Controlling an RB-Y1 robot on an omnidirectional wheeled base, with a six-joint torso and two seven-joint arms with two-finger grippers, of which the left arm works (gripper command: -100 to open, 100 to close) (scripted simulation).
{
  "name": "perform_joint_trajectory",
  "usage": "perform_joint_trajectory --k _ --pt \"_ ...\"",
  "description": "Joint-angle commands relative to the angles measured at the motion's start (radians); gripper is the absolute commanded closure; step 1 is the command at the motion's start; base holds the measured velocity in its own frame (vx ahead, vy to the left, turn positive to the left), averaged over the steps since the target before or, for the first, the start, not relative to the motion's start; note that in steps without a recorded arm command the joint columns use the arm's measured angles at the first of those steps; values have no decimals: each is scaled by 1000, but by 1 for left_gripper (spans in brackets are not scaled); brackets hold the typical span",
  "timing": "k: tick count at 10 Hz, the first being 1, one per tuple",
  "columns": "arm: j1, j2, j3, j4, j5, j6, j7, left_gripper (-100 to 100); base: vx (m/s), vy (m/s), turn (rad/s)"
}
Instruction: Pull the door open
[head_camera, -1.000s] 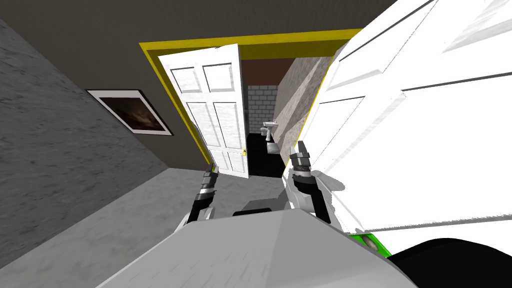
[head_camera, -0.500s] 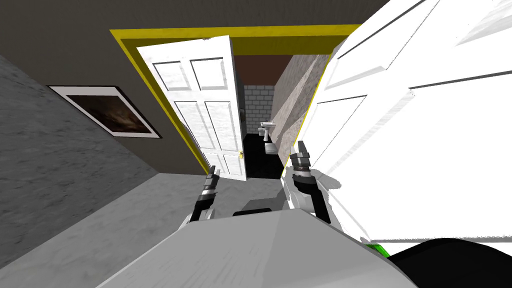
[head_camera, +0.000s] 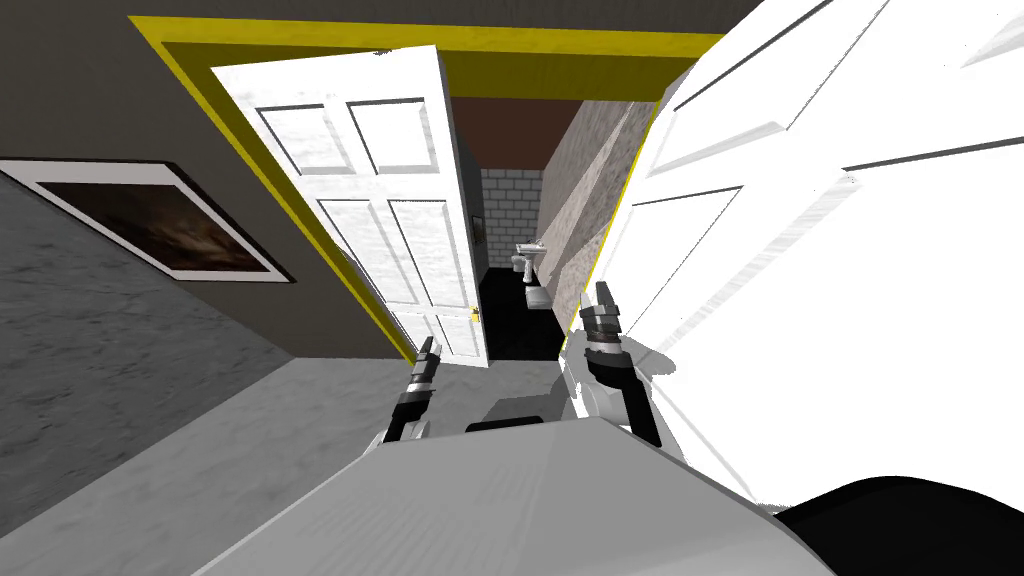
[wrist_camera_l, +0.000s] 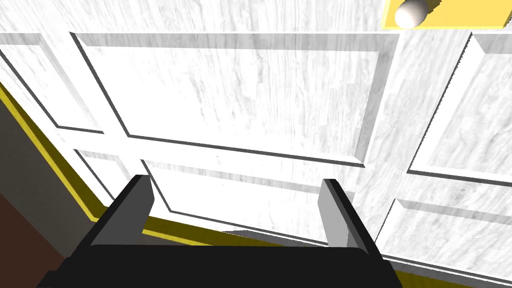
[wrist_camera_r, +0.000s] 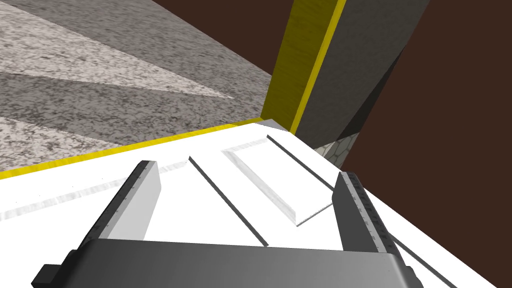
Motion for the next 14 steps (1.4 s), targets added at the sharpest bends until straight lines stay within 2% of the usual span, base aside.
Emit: perform_joint_trajectory --k 1,6,14 --pt "-9 10 0 37 4 -2 13 -100 108 -32 -79" --pt "-45 28 -2 165 13 -17 43 -100 109 -23 -79" --pt "-94 51 -6 337 25 -37 82 -100 109 -11 -61"
